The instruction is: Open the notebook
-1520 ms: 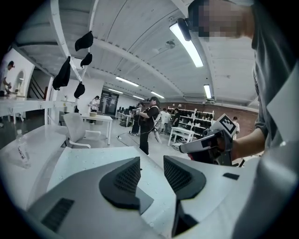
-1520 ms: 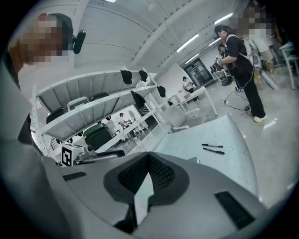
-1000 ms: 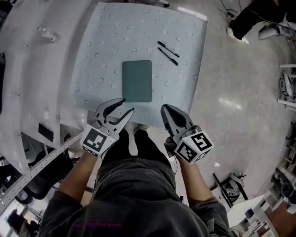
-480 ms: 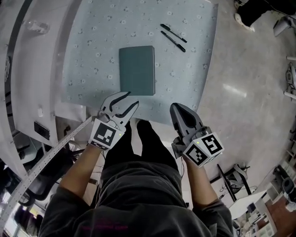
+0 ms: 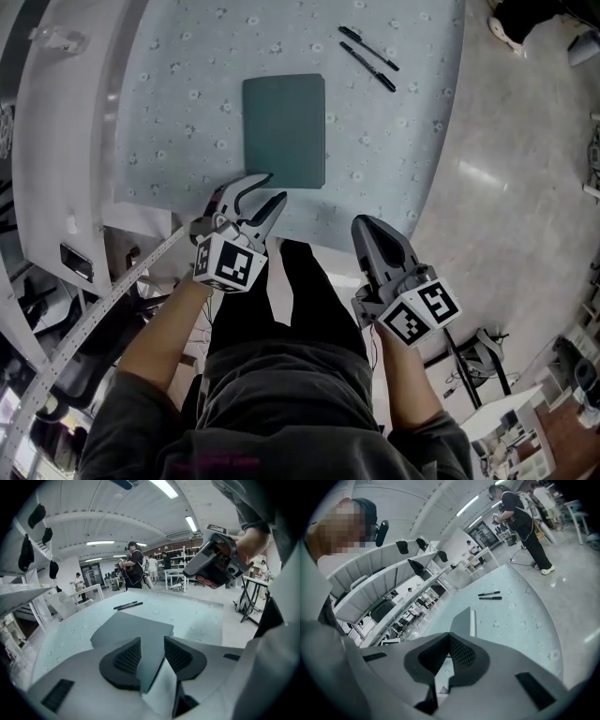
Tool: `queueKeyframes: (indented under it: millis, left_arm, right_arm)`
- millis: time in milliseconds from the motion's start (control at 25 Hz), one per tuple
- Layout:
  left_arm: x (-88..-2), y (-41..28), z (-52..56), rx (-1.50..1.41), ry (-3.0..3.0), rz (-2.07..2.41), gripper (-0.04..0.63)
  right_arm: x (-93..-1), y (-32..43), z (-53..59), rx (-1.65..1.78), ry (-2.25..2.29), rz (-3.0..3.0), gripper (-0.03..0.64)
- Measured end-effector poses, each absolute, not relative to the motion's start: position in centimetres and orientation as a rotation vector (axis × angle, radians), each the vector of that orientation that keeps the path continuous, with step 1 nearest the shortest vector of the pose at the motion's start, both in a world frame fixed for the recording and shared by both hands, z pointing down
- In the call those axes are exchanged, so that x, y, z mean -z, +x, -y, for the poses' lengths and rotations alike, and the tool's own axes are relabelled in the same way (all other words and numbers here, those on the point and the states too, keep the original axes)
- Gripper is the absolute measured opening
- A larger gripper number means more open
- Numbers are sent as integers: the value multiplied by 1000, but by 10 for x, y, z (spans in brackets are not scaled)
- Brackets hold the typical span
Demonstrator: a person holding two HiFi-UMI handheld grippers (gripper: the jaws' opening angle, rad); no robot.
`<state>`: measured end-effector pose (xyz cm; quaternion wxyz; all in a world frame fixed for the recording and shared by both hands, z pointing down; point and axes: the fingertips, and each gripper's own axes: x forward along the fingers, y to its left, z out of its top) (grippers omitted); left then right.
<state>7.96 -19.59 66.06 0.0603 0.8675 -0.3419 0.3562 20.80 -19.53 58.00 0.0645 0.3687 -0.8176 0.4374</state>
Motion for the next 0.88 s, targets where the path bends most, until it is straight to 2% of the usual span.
queueKeyframes:
  millis: [880]
  left_arm:
    - [-713,91,188,-1447,2865,937,156]
  right_arm:
    - [-618,202,185,-1333,1128,2396,3]
